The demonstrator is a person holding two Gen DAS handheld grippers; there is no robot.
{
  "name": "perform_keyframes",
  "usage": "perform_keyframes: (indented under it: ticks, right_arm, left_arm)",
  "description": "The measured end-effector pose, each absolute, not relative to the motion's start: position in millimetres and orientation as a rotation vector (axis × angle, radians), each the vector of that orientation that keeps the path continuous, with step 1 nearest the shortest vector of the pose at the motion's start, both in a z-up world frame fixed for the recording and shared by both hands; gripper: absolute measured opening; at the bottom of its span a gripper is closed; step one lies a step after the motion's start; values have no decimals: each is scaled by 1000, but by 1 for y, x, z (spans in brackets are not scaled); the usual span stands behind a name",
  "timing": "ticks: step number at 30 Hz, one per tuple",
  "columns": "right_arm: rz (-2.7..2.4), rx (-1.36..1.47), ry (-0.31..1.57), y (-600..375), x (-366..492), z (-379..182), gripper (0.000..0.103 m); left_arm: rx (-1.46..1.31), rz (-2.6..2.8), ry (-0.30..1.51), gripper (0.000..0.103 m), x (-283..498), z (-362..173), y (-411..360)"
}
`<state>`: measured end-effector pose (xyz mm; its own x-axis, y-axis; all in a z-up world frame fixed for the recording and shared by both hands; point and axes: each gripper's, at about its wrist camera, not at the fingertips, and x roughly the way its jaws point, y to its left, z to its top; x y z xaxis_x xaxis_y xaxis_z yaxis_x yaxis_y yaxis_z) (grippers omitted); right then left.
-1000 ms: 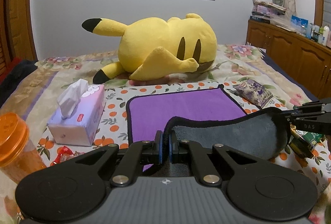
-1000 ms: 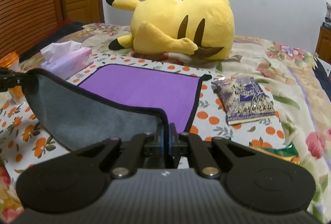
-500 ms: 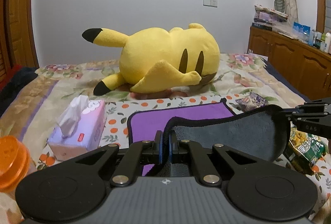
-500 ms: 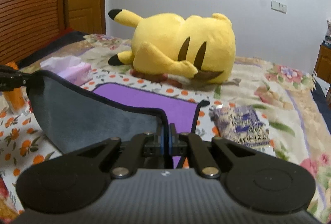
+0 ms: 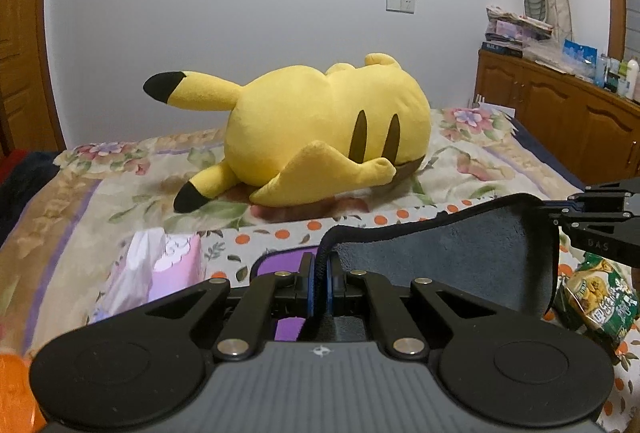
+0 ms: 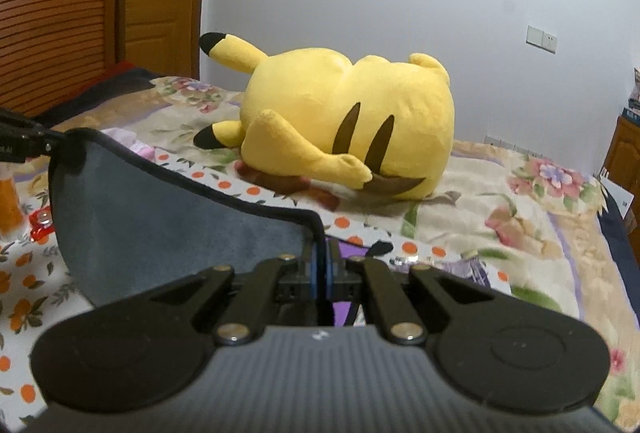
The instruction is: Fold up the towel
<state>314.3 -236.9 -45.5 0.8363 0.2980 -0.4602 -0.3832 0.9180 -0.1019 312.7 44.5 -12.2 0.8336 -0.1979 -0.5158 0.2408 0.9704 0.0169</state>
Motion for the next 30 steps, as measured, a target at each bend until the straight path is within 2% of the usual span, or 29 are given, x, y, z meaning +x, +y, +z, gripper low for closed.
perform_keyframes:
  ticks: [13,30]
  right_arm:
    - [321,-285,386,-222,344,-40,5]
    - [253,-267,447,-214,394,-69,5]
  left_arm:
    - [110,-195,508,6,350,-13,35]
    - [104,-118,554,6,409,-41,33]
